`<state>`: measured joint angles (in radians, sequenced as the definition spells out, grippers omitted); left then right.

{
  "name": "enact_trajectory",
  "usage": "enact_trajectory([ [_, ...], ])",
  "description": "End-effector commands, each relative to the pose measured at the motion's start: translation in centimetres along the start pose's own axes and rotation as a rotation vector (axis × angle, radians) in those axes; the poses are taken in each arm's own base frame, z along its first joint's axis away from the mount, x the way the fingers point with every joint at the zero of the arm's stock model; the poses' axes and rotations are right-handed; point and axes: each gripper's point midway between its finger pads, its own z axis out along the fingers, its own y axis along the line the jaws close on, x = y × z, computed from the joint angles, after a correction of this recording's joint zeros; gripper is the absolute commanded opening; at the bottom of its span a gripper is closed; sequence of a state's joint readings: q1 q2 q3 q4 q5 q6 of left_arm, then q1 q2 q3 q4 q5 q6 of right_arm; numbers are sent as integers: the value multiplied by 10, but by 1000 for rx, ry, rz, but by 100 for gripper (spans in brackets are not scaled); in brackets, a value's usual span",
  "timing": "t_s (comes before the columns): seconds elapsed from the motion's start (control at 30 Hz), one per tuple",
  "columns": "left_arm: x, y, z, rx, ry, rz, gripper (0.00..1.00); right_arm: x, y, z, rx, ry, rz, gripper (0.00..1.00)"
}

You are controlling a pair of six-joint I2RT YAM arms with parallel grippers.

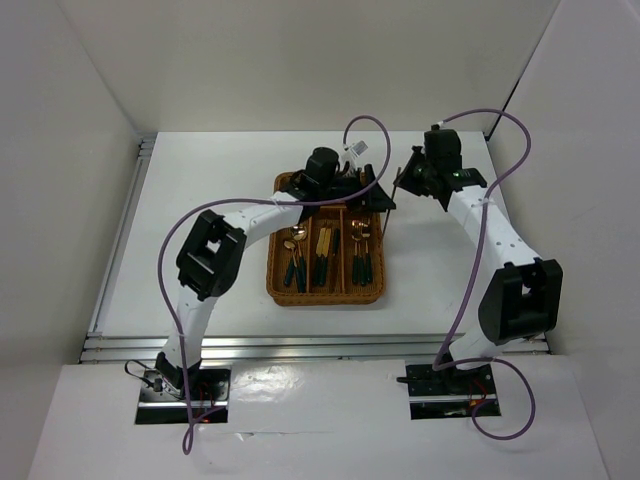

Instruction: Sort the eating utensils into containers

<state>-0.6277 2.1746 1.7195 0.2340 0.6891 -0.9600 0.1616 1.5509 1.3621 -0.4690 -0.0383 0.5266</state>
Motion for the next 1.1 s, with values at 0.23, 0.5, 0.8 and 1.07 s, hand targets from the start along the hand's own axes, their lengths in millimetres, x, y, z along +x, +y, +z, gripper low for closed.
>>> enact_trajectory([
  [0.23,3,-2,14,29,-43,-21,46,-16,25,-15,-83,-77,0,3],
  [0.5,0,0,15,9,-55,-31,21,-16,29,-15,-106,-73,-2,5],
  [0.8,-14,15,8,-54,-110,-52,15,-22,15,-28,-27,-104,-29,48],
  [1.07,-53,21,-24,-123,-33,199,15,-47,3,-80,44,-252,-35,70],
])
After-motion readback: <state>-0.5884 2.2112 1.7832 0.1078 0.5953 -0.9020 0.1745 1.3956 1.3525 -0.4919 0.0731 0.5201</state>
